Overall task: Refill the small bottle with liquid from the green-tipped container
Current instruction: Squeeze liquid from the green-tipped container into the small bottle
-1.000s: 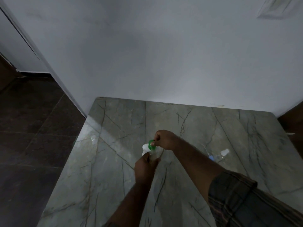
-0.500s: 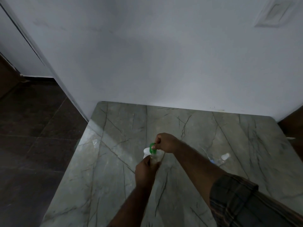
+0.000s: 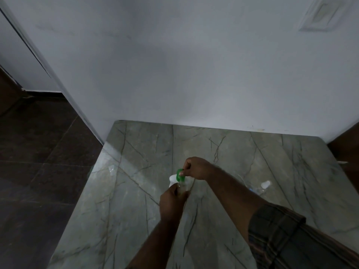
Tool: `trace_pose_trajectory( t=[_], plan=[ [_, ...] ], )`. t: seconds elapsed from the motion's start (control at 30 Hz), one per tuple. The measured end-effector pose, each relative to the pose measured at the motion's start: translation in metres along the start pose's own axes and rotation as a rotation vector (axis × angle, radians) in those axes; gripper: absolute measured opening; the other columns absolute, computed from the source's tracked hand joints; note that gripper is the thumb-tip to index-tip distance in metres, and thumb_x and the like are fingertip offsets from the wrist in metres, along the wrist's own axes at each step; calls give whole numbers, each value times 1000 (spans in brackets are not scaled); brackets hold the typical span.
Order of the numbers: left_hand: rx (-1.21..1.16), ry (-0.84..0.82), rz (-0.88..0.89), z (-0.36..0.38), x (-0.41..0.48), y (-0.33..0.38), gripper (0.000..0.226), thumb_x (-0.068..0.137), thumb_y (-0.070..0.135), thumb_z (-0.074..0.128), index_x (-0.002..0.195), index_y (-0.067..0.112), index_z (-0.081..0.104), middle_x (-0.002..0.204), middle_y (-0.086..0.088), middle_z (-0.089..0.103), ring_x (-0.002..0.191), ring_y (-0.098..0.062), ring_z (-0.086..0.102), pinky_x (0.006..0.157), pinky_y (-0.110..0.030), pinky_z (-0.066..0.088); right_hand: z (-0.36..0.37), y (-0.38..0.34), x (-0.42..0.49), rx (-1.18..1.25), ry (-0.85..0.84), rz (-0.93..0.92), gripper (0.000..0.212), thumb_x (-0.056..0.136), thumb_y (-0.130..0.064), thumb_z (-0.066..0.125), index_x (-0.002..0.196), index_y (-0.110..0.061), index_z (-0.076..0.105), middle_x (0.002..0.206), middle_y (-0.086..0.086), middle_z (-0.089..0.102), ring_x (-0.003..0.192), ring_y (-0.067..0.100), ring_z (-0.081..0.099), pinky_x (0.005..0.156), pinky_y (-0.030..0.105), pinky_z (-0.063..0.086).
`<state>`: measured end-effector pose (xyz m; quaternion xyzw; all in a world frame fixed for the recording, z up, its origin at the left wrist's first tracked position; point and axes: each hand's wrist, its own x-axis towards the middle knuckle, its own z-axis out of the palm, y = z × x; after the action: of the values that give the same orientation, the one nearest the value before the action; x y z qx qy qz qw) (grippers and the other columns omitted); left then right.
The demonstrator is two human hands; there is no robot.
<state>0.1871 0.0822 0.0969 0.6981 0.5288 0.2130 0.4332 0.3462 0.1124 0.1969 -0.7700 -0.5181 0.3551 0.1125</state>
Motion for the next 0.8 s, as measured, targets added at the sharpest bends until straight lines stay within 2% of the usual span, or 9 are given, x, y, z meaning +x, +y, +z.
trace_pose_trajectory(
  t=[0.1,0.27,0.4,0.53,0.7,0.8],
  plan=[
    [0,9,-14,1,0,-2,24,83,41,72,101,26,69,85,9,72,76,-5,67,74,-35,60,2,-1,-1,-22,1,-17,32,85,-33,71,101,-5,69,106,12,69,83,13,54,65,25,38],
    [-33,-11,-47,5,-1,-9,20,85,42,70,98,27,69,83,9,72,75,-6,68,73,-36,60,12,3,0,1,30,-8,31,83,-31,73,100,-6,66,106,11,66,85,14,52,72,27,37],
    [-11,-20,-54,5,-1,-8,19,85,43,71,94,26,67,81,8,70,72,-6,66,69,-30,59,16,5,0,13,45,-5,31,82,-32,73,101,-8,66,108,9,65,86,13,51,72,27,36],
    [12,1,-14,2,0,-5,22,83,43,71,97,27,68,82,11,71,74,-2,66,71,-31,59,9,5,-1,21,44,-14,32,81,-33,74,100,-8,67,109,8,66,87,11,51,74,26,38],
    [19,-2,-11,1,4,-2,26,81,44,71,101,28,68,84,11,72,76,-6,68,74,-37,60,4,2,0,17,43,-15,33,81,-35,74,99,-8,68,107,8,67,85,11,53,73,26,39],
    [42,-1,-11,2,4,-5,23,83,44,71,99,28,69,82,11,71,74,-3,67,71,-32,59,10,4,0,12,47,-15,32,82,-34,73,99,-8,67,107,8,66,85,11,52,72,26,37]
  ],
)
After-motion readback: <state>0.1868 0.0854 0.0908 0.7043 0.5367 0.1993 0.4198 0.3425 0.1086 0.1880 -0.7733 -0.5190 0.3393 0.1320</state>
